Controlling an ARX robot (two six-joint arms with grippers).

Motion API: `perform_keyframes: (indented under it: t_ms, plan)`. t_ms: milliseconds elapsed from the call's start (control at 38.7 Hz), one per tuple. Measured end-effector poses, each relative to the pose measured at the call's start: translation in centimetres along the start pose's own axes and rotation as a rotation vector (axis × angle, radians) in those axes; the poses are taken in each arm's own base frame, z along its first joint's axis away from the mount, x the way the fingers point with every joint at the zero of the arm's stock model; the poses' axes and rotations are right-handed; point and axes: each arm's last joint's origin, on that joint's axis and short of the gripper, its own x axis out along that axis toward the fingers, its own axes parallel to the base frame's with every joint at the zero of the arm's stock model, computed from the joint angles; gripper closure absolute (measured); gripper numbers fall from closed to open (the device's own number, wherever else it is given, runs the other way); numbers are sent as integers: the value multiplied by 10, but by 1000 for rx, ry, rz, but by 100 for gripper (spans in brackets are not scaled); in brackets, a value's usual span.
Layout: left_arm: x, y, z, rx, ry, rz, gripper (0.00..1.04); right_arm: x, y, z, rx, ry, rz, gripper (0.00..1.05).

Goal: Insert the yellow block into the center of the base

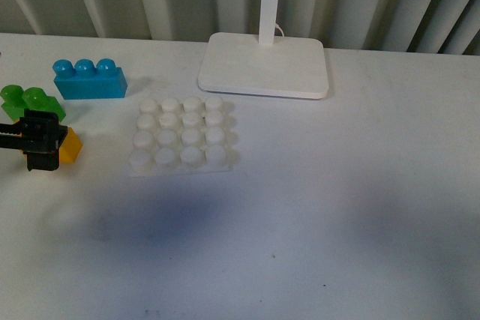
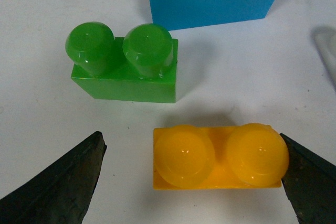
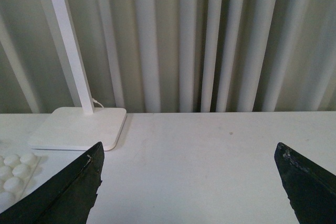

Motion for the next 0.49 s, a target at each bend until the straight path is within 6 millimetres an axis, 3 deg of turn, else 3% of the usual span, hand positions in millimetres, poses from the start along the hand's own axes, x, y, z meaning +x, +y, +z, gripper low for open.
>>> perform_keyframes:
  t_ms: [491]
  plan:
    - [9,1,-4,-10,29,5,6,0,0,0,0,0,0,9]
